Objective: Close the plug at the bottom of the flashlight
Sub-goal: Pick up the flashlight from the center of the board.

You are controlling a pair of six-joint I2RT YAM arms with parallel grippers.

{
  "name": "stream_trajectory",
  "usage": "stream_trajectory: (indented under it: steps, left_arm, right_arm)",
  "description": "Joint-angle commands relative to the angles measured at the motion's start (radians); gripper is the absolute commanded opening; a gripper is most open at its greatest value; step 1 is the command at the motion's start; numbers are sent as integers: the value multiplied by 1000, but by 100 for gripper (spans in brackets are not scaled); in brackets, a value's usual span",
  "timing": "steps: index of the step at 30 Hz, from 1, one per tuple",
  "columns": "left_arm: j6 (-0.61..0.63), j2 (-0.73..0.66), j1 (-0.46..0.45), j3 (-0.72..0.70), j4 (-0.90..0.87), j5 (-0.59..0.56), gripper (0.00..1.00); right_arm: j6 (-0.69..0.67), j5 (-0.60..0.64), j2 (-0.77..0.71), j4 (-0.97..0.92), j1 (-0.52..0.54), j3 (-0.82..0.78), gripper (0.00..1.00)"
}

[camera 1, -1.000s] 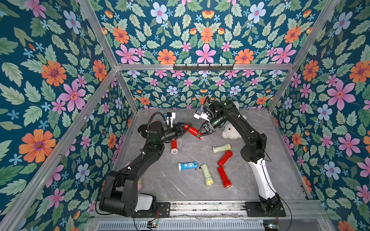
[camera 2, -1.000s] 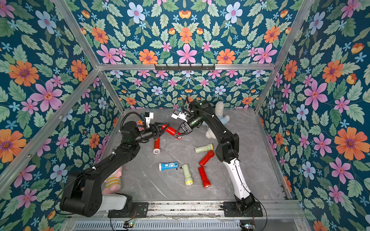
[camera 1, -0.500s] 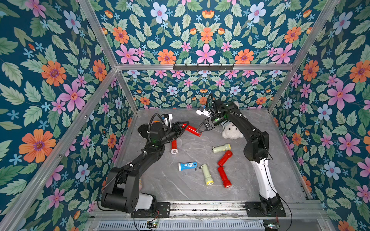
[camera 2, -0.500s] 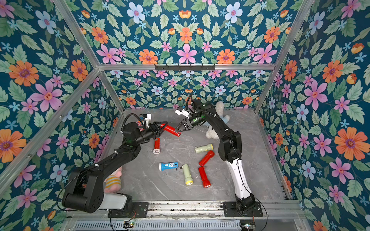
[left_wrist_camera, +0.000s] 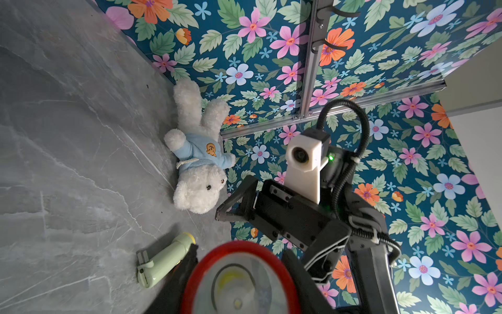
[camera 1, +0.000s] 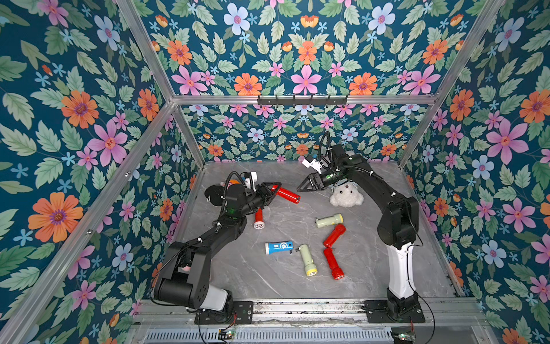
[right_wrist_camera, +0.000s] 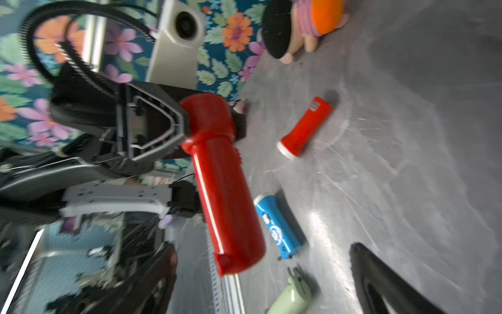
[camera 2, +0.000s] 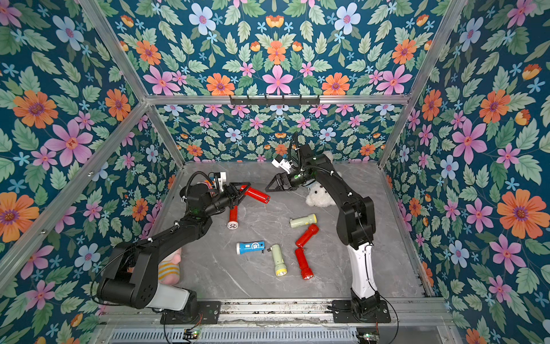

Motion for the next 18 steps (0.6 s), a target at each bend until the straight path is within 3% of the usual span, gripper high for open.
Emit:
stream_trajectory:
  steps: [1,4,6,8,11,13,15,18]
  left_arm:
    - [-97,33,3,13,148,-24,11]
    - [-211,88,3,13,287,-29,12]
    - [-272,126,0,18,368,-26,12]
    - [-289,146,-2,21,393,-19,13]
    - [-272,136,-1,9,382,-23,13]
    - [-250,119,-1,3,345,-31,13]
    - [-244,111,0,-1,331,-35,14]
    - [-251,110,-1,4,331,-32,14]
  right_arm:
    - [214,396,-193,458,3,-262,99]
    - [317,619,-387,796,13,-597,99]
    - [288,668,-397,805,16,-638,99]
    - [307,710,-353,694,12,-578,99]
    - [323,524,-209,462,-17,-393,99]
    - [435,287,-171,643,-47,-432,99]
    - [554,291,-204,864,-54,-551,99]
    - [460,525,-300,881,-8,-630,99]
